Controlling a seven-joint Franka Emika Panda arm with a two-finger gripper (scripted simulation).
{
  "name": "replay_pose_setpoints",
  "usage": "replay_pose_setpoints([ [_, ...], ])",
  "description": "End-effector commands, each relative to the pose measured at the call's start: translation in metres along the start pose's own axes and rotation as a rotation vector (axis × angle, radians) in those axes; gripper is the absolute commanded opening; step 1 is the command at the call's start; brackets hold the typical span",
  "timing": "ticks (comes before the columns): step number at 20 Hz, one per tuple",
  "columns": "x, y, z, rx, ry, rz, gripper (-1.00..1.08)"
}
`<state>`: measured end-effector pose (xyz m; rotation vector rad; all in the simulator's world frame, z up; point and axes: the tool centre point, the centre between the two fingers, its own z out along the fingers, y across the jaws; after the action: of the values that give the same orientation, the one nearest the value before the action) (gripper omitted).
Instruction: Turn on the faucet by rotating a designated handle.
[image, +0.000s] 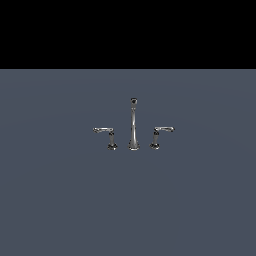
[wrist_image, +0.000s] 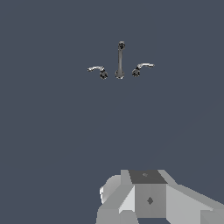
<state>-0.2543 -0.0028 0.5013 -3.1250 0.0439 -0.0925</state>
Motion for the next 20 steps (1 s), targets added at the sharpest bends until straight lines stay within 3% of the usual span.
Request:
replay_pose_setpoints([
  [1, 0.000, 0.000, 0.000, 0.000, 0.000, 0.000, -1.00],
  [11, 0.005, -0.011, 0.015, -0.002, -0.001, 0.053, -1.00],
  [20, 0.019, -0.037, 0.054, -0.007, -0.005, 0.192, -1.00],
])
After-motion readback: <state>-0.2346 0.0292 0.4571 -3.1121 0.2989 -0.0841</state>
